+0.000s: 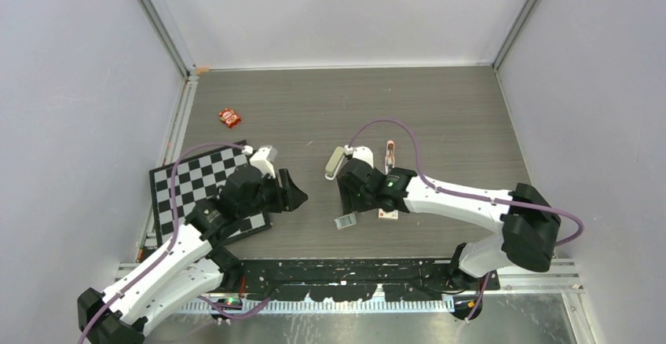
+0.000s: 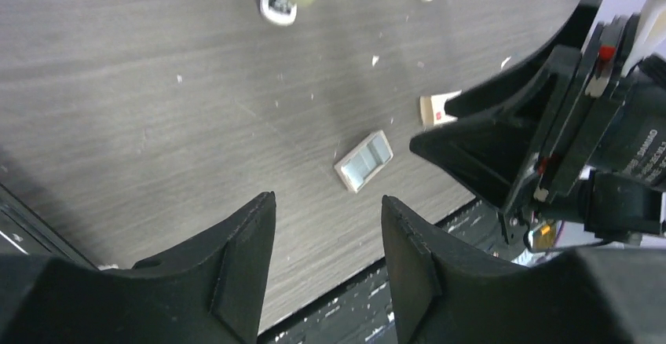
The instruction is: Load the staples into the stapler
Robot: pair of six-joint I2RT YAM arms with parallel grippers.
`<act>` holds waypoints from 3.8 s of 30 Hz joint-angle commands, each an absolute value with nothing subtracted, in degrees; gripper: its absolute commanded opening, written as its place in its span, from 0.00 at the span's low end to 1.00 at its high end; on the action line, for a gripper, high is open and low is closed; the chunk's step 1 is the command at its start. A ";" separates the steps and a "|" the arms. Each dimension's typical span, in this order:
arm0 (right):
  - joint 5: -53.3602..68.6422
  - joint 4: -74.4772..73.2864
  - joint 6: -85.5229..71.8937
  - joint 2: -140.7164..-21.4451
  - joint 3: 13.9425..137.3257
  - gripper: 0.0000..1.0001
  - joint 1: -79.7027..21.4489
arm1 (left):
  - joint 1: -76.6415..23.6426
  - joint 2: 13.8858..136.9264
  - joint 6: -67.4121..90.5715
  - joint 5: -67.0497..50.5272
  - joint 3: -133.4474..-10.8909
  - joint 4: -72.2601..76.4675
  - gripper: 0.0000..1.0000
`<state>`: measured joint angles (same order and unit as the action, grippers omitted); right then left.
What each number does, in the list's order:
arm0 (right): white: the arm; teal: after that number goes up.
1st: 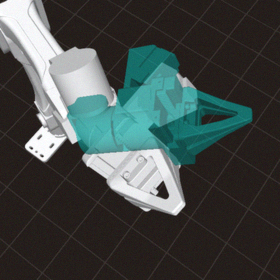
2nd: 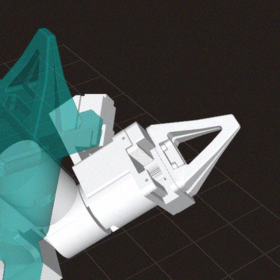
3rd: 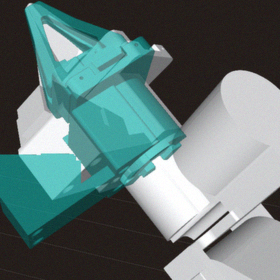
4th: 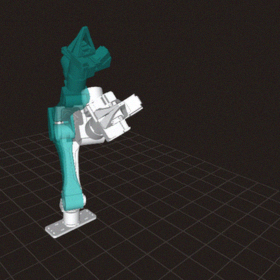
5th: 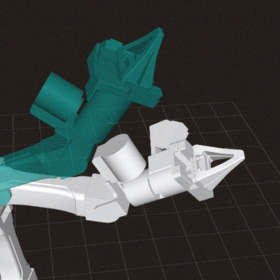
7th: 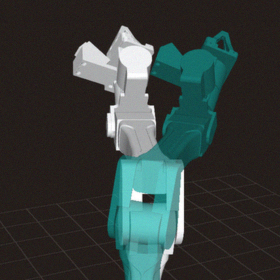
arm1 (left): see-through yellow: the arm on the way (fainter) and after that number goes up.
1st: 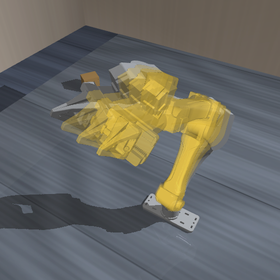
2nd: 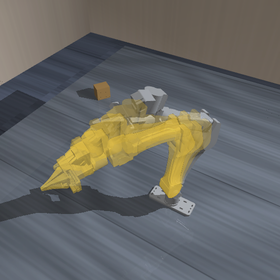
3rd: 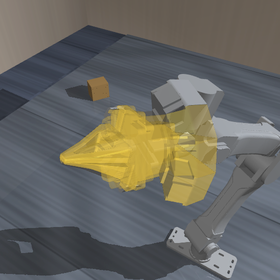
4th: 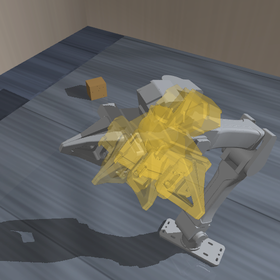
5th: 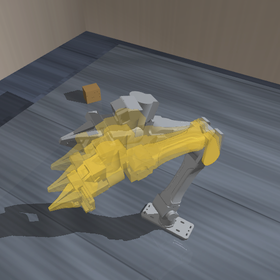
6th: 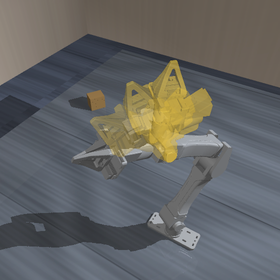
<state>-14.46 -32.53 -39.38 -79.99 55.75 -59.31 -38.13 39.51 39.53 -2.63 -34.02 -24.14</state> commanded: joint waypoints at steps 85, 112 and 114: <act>-27.07 -35.04 -40.08 -91.01 56.81 0.42 -63.93 | -38.40 46.23 47.29 -9.75 -20.39 -9.78 0.41; -16.99 -9.30 -58.90 -80.14 43.83 0.46 -62.28 | -39.55 73.84 50.52 -12.29 -22.46 20.02 0.25; -16.61 -6.42 -60.67 -79.99 42.07 0.46 -61.94 | -39.92 76.12 51.15 -12.53 -22.88 22.65 0.24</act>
